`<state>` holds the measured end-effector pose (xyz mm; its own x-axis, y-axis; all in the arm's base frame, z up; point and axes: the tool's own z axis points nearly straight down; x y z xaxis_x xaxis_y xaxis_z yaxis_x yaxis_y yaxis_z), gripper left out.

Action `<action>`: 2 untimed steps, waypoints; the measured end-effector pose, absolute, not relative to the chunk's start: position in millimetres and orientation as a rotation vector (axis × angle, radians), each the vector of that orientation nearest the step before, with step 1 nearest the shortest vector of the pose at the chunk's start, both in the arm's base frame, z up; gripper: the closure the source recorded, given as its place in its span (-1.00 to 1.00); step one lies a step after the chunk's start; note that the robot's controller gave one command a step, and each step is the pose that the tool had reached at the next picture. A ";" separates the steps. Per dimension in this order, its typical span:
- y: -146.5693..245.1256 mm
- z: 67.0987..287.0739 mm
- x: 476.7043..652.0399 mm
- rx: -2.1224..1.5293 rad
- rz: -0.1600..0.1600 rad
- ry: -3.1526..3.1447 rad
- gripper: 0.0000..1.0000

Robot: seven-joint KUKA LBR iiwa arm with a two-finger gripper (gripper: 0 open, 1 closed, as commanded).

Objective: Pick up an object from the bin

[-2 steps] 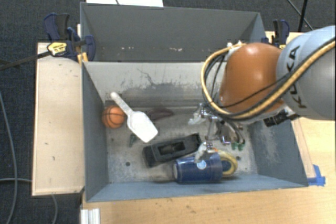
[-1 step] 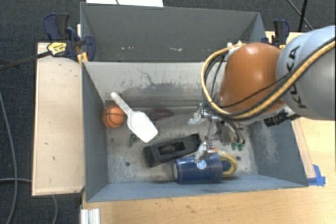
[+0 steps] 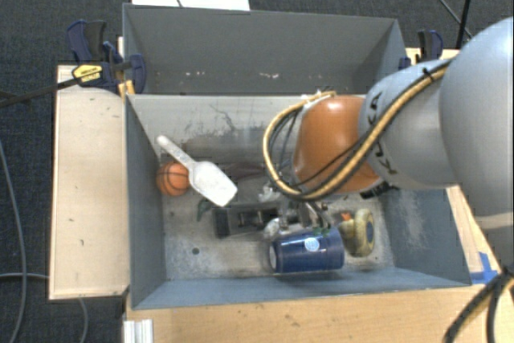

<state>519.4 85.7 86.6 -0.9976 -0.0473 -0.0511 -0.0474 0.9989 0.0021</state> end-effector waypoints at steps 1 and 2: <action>85.7 86.5 519.4 -0.071 0.005 3.090 1.00; 90.0 83.3 525.5 -0.083 -0.004 3.100 1.00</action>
Offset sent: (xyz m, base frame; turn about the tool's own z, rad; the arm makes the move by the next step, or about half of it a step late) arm -0.0014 0.0141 -0.0166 -0.0105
